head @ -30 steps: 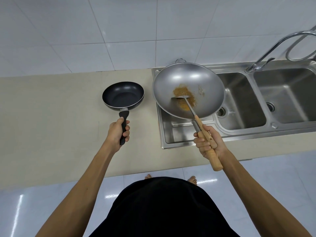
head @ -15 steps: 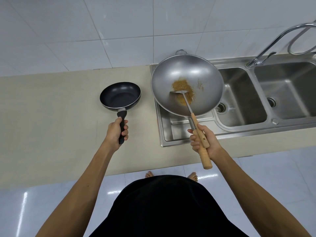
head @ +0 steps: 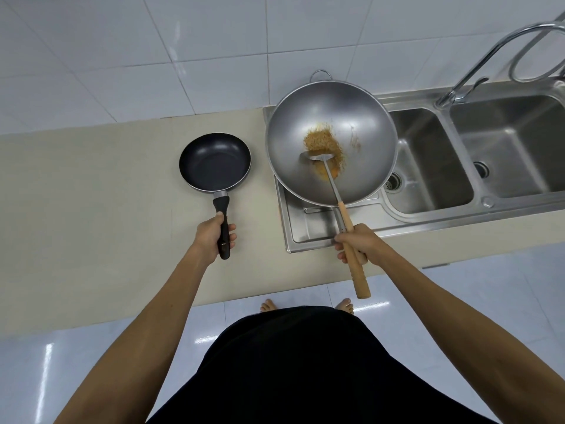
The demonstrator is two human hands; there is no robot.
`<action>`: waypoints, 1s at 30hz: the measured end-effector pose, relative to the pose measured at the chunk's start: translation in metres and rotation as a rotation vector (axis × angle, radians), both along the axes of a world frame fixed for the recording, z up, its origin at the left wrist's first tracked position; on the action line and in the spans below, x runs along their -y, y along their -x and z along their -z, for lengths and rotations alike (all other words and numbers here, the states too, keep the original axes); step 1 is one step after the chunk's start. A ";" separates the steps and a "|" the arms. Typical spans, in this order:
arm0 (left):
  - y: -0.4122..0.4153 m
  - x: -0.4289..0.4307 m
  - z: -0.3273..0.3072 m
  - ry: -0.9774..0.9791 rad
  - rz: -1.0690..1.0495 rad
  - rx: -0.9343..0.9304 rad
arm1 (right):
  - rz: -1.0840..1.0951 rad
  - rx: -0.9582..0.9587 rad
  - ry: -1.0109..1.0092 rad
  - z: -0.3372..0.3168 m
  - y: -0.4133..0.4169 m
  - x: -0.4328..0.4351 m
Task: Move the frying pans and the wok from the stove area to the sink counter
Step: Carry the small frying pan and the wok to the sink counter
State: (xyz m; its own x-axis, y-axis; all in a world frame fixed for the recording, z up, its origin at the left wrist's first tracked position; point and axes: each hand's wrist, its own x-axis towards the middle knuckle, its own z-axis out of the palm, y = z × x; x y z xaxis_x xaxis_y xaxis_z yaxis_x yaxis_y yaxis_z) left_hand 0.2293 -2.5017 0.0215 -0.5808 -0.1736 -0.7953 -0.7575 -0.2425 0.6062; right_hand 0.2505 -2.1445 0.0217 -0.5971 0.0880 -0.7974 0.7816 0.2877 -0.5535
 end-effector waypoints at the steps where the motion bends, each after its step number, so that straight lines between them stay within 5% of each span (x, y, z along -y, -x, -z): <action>1: 0.000 0.000 0.002 0.034 0.021 -0.007 | -0.008 -0.010 -0.047 0.000 0.000 0.002; 19: -0.006 -0.004 0.009 0.358 0.240 -0.063 | -0.141 -0.115 -0.317 -0.006 -0.009 0.015; 24: -0.002 -0.013 -0.013 0.698 0.291 -0.299 | -0.278 -0.135 -0.387 -0.014 -0.007 0.008; 30: 0.028 -0.032 -0.045 0.812 0.470 -0.556 | -0.380 -0.093 -0.388 -0.023 -0.005 -0.011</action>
State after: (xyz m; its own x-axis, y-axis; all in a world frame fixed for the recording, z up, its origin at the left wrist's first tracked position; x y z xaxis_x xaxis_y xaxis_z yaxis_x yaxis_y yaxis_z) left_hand 0.2014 -2.4702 0.0661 -0.9695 -0.1947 -0.1490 -0.2398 0.6270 0.7412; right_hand 0.2553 -2.1334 0.0450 -0.7105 0.1297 -0.6917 0.5360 0.7366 -0.4125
